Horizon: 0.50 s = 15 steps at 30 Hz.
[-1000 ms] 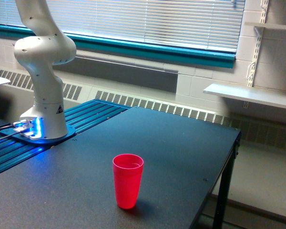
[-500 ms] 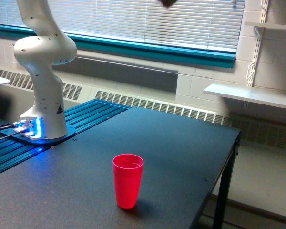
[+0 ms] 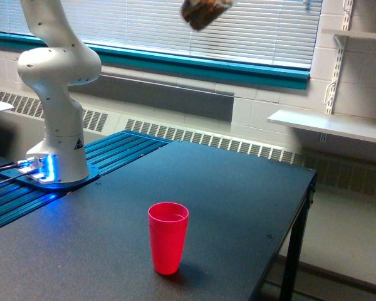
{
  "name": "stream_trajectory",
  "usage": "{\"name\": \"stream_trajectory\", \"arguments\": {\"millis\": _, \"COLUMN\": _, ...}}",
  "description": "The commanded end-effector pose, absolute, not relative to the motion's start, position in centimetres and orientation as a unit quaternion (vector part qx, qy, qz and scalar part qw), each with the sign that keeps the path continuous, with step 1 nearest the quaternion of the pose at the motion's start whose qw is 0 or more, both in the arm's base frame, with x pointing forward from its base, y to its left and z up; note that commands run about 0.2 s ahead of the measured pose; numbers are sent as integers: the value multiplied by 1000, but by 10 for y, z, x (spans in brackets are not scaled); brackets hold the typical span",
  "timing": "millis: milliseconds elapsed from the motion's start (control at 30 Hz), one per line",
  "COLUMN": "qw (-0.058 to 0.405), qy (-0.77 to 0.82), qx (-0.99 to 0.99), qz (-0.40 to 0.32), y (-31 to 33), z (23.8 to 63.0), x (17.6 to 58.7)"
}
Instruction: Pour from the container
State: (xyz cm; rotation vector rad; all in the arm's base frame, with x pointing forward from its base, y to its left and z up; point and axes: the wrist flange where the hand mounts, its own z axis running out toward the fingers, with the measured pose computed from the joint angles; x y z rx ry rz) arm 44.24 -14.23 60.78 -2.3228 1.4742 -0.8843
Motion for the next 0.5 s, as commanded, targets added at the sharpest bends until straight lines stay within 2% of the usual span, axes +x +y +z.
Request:
{"name": "stream_trajectory", "arguments": {"millis": 33, "qw": 128, "qy": 528, "qx": -787, "qz": -291, "y": -148, "z": 581, "x": 434}}
{"name": "stream_trajectory", "arguments": {"millis": 500, "qw": 130, "qy": 543, "qx": -791, "qz": -251, "y": -159, "z": 531, "x": 427}}
